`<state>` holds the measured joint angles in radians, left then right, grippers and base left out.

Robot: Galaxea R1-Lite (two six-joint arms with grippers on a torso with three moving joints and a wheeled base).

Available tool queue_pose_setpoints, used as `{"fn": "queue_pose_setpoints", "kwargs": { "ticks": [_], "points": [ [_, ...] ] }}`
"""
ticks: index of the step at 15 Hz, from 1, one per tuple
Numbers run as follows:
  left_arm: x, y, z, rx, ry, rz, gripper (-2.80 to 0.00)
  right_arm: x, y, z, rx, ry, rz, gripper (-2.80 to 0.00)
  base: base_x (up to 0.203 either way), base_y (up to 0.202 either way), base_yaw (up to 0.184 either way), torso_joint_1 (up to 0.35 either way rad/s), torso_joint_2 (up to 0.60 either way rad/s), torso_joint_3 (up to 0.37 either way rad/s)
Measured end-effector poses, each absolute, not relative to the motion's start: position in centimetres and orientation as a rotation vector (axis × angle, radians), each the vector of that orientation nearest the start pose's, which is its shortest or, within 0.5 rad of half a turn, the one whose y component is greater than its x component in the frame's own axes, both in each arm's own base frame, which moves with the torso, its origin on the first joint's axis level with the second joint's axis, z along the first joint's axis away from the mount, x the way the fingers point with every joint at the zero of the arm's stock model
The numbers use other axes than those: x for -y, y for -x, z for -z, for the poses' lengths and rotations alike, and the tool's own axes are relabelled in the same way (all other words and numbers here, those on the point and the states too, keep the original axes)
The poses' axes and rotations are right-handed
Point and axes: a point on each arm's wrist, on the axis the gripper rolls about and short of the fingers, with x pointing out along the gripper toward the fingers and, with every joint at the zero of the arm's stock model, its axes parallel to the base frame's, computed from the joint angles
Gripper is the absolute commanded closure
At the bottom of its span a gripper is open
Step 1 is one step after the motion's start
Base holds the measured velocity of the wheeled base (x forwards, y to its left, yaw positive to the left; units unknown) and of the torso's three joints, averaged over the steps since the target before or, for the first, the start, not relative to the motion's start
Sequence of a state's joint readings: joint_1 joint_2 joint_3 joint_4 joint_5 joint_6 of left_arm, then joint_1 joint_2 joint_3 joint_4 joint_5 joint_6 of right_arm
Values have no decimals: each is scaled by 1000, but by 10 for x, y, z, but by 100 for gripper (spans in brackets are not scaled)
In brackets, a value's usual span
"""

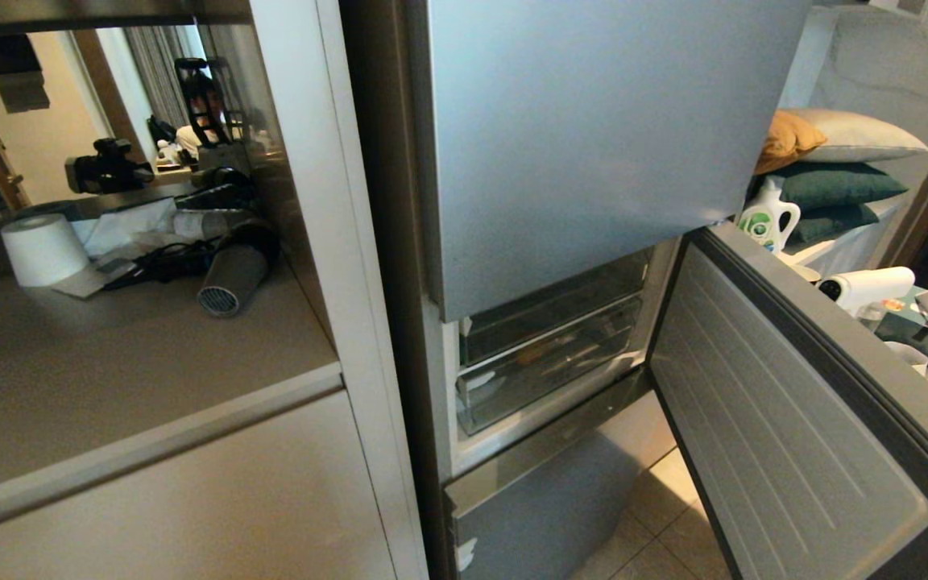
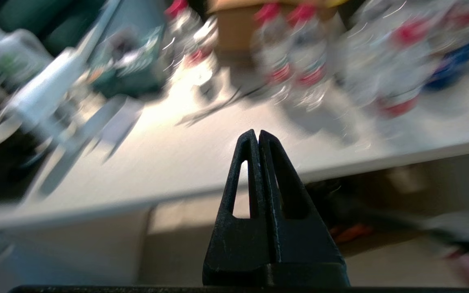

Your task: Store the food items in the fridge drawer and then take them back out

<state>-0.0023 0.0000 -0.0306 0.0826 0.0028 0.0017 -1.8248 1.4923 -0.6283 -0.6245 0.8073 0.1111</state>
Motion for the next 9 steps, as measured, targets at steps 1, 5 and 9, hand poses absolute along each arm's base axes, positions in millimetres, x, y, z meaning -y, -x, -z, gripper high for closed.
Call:
{"fn": "queue_pose_setpoints", "kwargs": {
  "ticks": [1,5,9],
  "points": [
    [0,25,-75,-52,-2,-1,0,233,35,-180,-26,-390,974,0,0,0,0,0,0,0],
    [0,25,-75,-52,-2,-1,0,215,-22,-136,-132,-578,727,0,0,0,0,0,0,0],
    [0,25,-75,-52,-2,-1,0,184,-67,-106,-227,-807,458,0,0,0,0,0,0,0]
  ]
}}
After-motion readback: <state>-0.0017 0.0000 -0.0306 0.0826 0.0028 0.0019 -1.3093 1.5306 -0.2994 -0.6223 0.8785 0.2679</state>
